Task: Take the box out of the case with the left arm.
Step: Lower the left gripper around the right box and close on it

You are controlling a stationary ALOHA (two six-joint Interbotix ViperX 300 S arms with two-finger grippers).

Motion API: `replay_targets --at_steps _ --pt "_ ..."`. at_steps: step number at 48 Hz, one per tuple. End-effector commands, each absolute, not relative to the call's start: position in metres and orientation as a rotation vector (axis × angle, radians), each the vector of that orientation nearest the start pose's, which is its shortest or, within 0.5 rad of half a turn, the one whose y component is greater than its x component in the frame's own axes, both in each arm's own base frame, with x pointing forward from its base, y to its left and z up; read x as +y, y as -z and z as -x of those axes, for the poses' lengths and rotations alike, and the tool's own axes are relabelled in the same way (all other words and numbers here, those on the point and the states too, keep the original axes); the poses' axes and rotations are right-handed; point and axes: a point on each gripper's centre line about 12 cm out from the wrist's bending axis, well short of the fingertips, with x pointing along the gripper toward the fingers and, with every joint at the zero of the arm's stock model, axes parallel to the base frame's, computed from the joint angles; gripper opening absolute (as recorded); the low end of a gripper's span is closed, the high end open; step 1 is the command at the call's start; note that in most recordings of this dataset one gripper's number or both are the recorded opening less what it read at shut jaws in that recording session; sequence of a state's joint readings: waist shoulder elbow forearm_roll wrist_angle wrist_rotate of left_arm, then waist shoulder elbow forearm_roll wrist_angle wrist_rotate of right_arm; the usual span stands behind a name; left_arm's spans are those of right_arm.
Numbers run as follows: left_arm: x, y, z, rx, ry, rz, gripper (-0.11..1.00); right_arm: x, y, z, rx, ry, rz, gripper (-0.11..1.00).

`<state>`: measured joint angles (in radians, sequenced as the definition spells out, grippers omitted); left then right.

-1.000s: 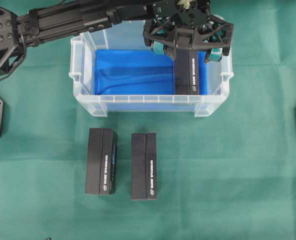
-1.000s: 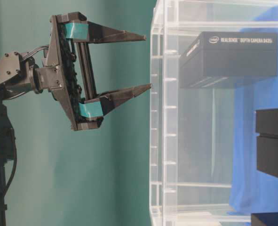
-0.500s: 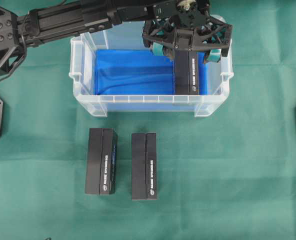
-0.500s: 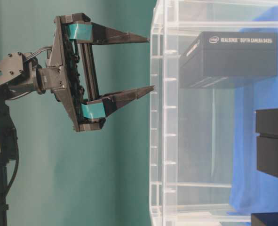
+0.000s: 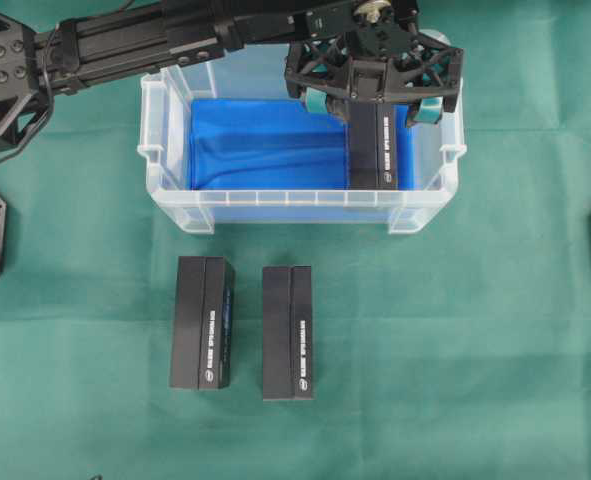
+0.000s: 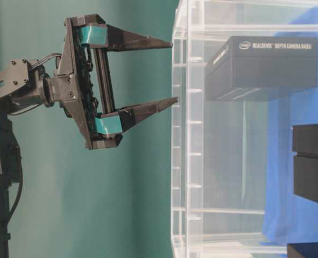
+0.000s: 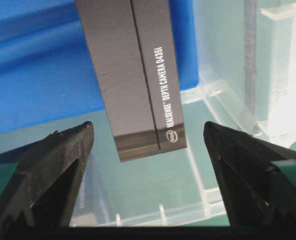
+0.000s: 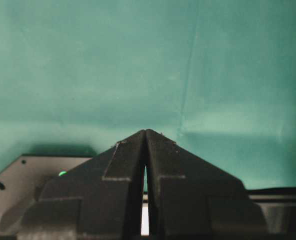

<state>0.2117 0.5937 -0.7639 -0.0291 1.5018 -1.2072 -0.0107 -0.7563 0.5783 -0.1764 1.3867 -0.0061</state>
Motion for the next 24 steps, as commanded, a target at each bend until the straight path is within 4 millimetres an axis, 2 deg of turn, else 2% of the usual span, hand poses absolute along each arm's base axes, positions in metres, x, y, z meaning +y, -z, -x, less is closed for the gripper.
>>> replay_targets --at_steps 1,24 --pt "0.113 -0.292 -0.528 1.035 -0.929 1.181 0.97 -0.022 -0.334 -0.175 1.196 0.140 0.131 0.00" --pt "0.118 -0.267 -0.527 1.030 -0.949 1.193 0.97 -0.022 -0.335 -0.170 1.197 0.142 0.129 0.00"
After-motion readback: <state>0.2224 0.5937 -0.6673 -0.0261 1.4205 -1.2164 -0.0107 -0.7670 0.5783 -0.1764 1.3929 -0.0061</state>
